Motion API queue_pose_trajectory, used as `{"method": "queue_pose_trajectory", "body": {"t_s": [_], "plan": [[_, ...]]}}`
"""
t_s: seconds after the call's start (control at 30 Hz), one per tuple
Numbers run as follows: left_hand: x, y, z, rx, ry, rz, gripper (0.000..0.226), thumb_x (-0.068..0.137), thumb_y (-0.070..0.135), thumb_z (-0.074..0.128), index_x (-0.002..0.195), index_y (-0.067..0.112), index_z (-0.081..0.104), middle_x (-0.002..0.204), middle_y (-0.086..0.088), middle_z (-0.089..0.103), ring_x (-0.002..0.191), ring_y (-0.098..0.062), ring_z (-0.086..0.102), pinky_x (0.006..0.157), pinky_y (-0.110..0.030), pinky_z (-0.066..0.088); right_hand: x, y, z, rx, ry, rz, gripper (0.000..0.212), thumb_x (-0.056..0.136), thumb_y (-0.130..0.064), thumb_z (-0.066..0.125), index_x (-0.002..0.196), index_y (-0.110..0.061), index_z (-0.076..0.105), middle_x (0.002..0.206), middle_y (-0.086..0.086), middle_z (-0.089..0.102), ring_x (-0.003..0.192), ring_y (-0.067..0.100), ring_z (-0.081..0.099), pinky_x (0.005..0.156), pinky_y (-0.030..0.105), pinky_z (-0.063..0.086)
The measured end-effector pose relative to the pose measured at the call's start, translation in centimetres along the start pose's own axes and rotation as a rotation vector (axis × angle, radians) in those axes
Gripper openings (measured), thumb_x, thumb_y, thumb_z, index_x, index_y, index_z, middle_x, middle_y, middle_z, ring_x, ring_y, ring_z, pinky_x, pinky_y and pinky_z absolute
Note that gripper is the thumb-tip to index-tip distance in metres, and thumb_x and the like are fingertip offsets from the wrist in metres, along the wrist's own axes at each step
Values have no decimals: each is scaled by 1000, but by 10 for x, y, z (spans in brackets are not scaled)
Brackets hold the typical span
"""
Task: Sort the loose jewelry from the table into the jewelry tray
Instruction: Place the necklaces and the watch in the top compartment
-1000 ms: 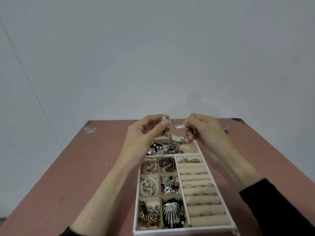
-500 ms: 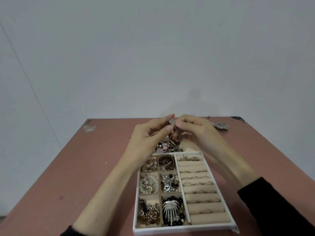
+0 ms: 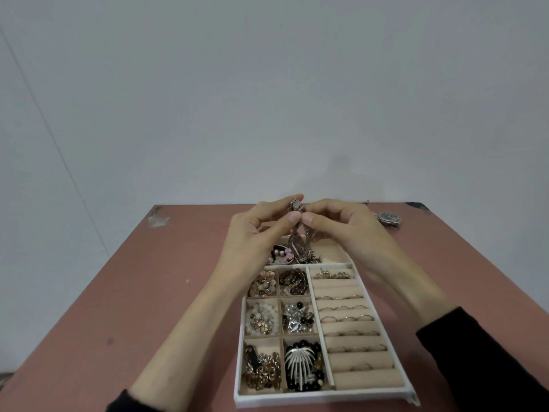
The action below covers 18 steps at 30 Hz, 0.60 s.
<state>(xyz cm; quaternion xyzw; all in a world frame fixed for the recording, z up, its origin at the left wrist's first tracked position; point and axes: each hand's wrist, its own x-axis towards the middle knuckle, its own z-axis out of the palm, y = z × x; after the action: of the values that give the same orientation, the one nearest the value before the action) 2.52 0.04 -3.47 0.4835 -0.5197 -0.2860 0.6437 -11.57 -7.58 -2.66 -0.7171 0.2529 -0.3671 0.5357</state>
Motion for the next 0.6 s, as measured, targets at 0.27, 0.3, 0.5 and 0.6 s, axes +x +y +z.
{"method": "queue_pose_trajectory", "body": {"t_s": [0.27,0.3,0.5,0.6], "plan": [[0,2,-1,-74,-71,-59,26,77,22,64,101,14,68,101,-5,71,92,-11,66,78,-20,53,2,-6,0,201,-65,41,7,72,-16,69,78,-12,70,89,12,68,83,21,62,75,32,47],[0,2,-1,-79,-68,-62,26,78,21,64,102,11,67,103,-6,70,95,-14,65,82,-23,53,2,-6,0,194,-64,39,8,72,-16,72,78,-12,70,89,13,68,82,21,61,73,31,47],[1,1,-3,28,-16,-34,21,81,15,67,102,11,68,99,-11,71,89,-15,67,73,-16,52,-1,-4,-2,36,11,32,13,79,-16,70,83,-4,70,80,7,71,71,10,62,66,20,48],[1,2,-4,30,-12,-45,18,79,14,69,97,11,69,91,-2,72,80,-7,67,65,-11,48,0,-7,-4,96,-34,79,5,81,-10,65,81,-5,68,74,4,67,69,14,59,70,27,47]]}}
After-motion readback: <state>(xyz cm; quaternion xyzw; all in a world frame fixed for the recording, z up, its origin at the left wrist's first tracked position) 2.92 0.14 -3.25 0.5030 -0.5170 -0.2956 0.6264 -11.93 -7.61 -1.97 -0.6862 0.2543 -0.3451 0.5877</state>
